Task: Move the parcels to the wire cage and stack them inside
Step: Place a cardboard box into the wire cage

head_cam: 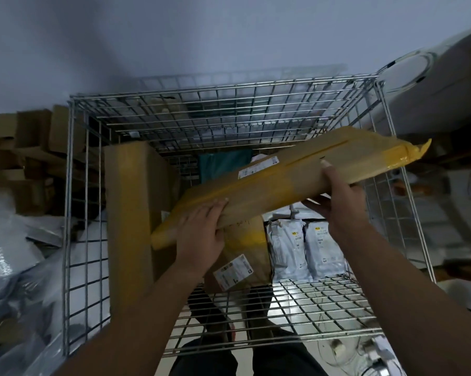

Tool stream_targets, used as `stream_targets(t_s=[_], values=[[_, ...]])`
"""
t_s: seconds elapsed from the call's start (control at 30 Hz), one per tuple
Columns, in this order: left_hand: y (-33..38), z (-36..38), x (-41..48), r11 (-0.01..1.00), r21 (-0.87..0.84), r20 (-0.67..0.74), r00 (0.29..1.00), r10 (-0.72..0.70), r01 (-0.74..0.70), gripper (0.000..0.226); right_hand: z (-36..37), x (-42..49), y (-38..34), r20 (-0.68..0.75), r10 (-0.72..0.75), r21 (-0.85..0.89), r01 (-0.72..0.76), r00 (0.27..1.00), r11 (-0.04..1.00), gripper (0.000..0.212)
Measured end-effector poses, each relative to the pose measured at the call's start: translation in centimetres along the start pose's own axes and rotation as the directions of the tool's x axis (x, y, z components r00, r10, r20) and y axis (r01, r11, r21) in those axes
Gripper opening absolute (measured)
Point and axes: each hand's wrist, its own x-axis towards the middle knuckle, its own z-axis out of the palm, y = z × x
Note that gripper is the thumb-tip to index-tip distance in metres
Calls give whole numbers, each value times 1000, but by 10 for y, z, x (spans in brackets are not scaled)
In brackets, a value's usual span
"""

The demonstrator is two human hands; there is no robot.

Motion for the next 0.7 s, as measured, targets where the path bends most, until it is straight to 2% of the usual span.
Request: stream_targets(t_s=[0.1,0.17,0.23,0.3,0.37,0.43,0.53,0.7], values=[[-6,-14,28,994,104,-13,999,32,-31,76,3,11,-2,47,47,19,-47,998,999,58],[-14,-24,46,990,135,-8,999,42,-40,71,9,15,-2,59,22,-6,-22,998,1000,70],[-23,-32,63,986,158,-14,999,46,-43,68,13,20,-2,10,-68,-36,68,998,997,79],[-30,-40,78,981,187,2,999,48,-47,67,15,23,-4,-59,-232,-144,222,971,964,82],[-35,-46,91,977,205,45,998,54,-62,66,15,27,-9,-58,-413,-335,372,909,866,85],[-37,-51,102,982,173,81,995,66,-79,65,15,33,-16,37,-541,-544,472,840,694,86],[-43,-58,121,988,110,147,985,89,-106,58,15,43,-21,189,-549,-711,500,814,495,80],[-54,-67,149,994,41,281,956,83,-99,52,21,58,-25,249,-556,-816,481,793,320,72]])
